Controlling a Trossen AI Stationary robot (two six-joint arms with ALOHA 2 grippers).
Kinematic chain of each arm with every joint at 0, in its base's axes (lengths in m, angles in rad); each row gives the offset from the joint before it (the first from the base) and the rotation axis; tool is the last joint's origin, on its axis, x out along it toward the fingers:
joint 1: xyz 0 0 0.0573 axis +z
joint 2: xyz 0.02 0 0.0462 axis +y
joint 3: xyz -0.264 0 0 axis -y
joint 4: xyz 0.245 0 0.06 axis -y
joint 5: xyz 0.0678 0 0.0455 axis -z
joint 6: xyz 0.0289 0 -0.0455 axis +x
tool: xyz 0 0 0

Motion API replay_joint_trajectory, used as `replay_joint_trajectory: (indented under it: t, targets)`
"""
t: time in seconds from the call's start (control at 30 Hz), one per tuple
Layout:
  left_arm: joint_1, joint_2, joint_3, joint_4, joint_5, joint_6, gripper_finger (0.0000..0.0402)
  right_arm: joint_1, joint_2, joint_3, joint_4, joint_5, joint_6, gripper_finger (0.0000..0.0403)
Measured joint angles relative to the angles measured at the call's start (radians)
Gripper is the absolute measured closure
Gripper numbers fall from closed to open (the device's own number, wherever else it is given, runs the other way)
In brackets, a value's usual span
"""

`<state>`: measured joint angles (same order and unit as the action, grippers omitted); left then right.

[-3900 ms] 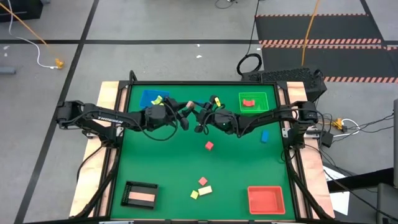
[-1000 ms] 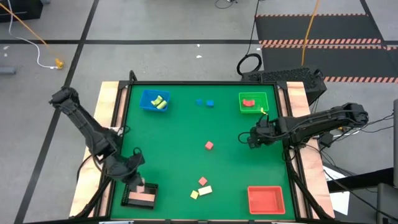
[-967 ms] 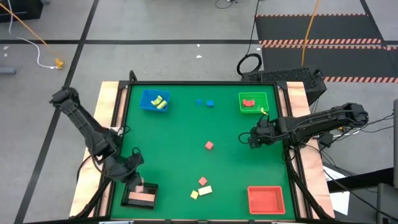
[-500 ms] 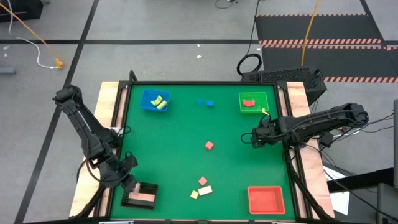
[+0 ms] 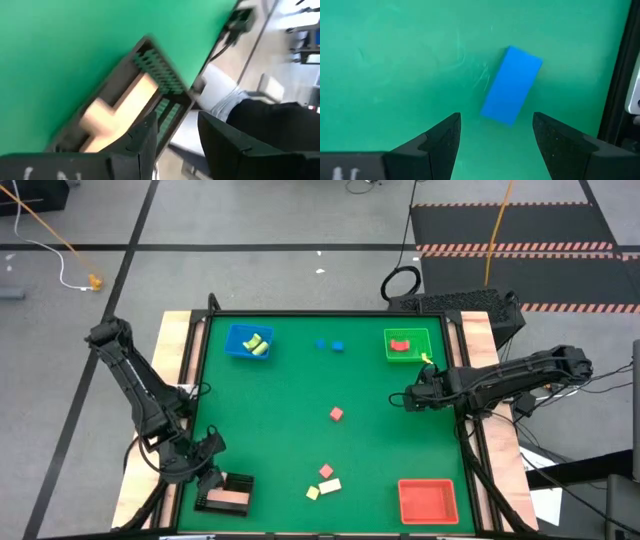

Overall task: Sort & place blocks by color
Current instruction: Put the bottom blue block into the orange bin

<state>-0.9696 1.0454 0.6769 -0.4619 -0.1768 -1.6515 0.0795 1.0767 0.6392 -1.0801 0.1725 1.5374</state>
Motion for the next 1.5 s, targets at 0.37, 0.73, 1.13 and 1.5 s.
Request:
replay_joint_trajectory:
  t: [0.37, 0.73, 1.13, 1.5]
  targets:
    - [0.053, 0.0, 0.0, 0.201, -0.231, 0.372, 0.0257, -0.002, 0.045, -0.084, 0.11, 0.065, 0.117, 0.0165]
    - [0.079, 0.0, 0.0, 0.25, -0.271, 0.506, 0.0256, 0.002, 0.063, -0.218, 0.218, 0.022, 0.155, 0.0171]
    - [0.14, 0.0, 0.0, 0.25, -0.281, 0.621, 0.0256, 0.003, 0.063, -0.219, 0.226, -0.004, 0.053, 0.029]
    - [0.158, 0.0, 0.0, 0.247, -0.291, 0.664, 0.0256, 0.025, -0.039, -0.002, 0.302, -0.177, -0.175, 0.029]
